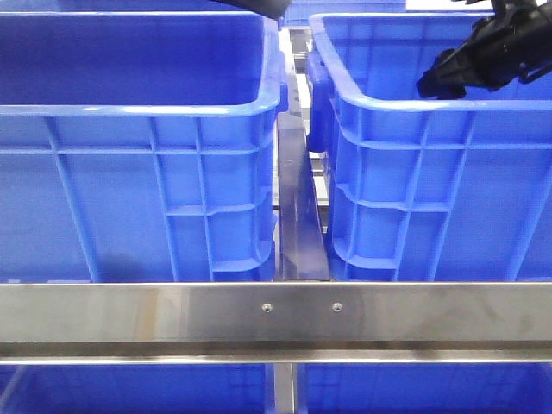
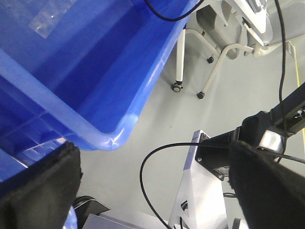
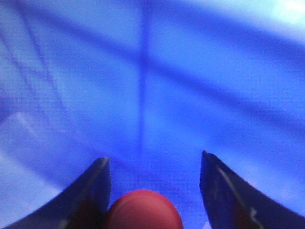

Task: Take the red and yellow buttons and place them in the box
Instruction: 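Lower the red button into the empty crate and open the right gripper, then lower the left gripper into the button crate and grasp a yellow button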

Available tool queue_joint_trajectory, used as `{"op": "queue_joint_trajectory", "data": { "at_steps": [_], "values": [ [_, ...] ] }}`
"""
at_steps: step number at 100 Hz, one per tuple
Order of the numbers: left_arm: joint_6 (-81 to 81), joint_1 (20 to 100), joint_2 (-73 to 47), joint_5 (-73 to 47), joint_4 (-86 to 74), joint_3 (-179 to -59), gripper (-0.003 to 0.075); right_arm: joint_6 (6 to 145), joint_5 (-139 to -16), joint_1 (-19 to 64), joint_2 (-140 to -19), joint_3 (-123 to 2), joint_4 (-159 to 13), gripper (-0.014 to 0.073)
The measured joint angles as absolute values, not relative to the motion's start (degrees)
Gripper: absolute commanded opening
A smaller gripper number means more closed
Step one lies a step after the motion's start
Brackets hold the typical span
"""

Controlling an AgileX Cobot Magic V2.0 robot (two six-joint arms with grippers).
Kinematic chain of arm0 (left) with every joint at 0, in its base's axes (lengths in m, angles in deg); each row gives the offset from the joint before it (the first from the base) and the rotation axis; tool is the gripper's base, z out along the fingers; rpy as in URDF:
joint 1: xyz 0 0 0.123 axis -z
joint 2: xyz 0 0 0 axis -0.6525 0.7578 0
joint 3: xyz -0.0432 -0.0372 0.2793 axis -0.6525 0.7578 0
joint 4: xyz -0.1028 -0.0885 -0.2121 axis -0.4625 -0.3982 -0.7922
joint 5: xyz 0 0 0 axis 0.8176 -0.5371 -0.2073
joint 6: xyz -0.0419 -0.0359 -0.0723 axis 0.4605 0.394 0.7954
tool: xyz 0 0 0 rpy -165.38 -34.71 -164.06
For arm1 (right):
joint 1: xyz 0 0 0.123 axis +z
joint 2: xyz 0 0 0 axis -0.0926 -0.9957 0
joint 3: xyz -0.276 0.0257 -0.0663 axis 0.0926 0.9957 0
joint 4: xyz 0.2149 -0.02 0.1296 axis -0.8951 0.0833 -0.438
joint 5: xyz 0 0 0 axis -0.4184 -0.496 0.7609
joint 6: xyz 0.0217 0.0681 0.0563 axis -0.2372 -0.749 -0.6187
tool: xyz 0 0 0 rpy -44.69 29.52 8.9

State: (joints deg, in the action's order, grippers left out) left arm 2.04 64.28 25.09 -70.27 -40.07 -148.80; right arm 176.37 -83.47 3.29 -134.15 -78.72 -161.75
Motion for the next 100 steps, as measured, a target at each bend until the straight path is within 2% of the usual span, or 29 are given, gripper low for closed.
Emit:
{"op": "queue_joint_trajectory", "data": {
  "at_steps": [50, 55, 62, 86, 100],
  "values": [
    [2.04, 64.28, 25.09, -70.27, -40.07, -148.8, 0.0587, 176.12, -82.26, 3.29, -124.24, -74.2, -161.66, 0.0433],
    [2.04, 64.28, 25.09, -70.27, -40.07, -148.8, 0.0587, 176.0, -81.85, 3.29, -122.29, -72.39, -161.66, 0.0402],
    [2.04, 64.28, 25.09, -70.27, -40.07, -148.8, 0.0587, 175.27, -81.13, 3.29, -119.05, -69.54, -161.66, 0.0316],
    [2.04, 64.28, 25.09, -70.27, -40.07, -148.8, 0.0587, 169.05, -76.98, 3.29, -104.81, -59.07, -161.66, -0.0059],
    [2.04, 64.28, 25.09, -70.27, -40.07, -148.8, 0.0587, 167.91, -76.04, 3.29, -95.32, -52.62, -161.66, -0.006]
  ]
}}
